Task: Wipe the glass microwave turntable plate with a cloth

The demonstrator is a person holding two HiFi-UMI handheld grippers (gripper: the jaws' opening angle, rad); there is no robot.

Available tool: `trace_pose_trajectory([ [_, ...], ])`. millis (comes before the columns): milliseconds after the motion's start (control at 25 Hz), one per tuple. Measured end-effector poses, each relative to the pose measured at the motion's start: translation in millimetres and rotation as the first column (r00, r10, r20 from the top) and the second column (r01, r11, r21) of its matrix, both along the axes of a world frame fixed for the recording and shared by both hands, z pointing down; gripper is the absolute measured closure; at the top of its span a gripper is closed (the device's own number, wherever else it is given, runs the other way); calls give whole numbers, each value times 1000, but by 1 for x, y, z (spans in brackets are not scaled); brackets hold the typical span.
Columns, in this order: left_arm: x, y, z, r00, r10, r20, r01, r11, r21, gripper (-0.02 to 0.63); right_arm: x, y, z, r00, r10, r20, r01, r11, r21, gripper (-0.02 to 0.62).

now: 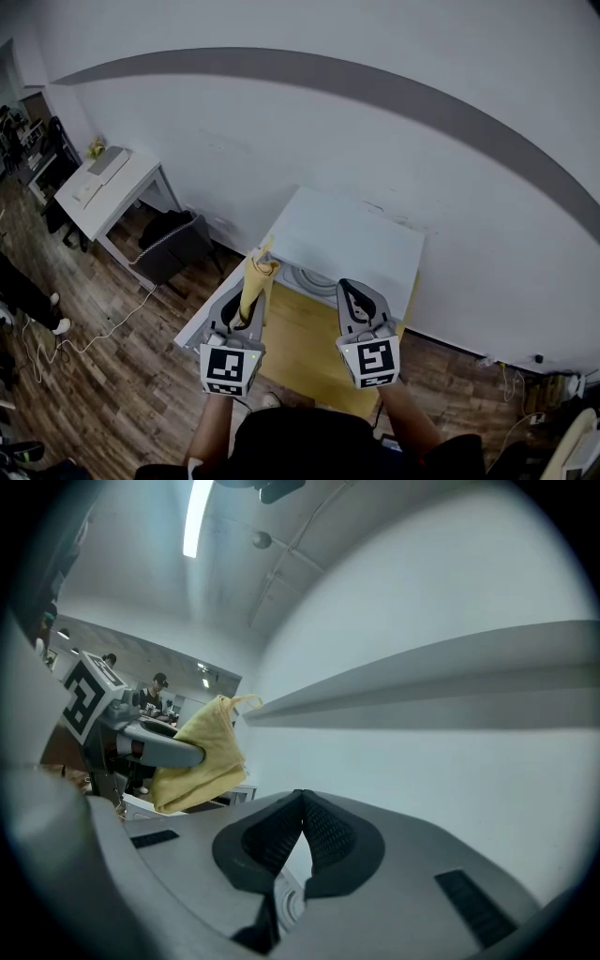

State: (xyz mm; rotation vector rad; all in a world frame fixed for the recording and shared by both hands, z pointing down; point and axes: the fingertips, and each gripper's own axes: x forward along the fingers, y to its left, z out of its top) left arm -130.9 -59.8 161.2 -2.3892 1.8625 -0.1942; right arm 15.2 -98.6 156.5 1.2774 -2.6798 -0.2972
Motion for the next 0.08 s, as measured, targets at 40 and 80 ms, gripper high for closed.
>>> trace_pose_trajectory([
  [40,-1,0,0,1000,-4,0,4,1000,0,532,0,0,0,1000,0,3,0,1000,1,586],
  [80,-1,0,0,1000,-7,0,7,1000,-1,532,-1,1,-1,1000,0,5,0,1000,1,586],
])
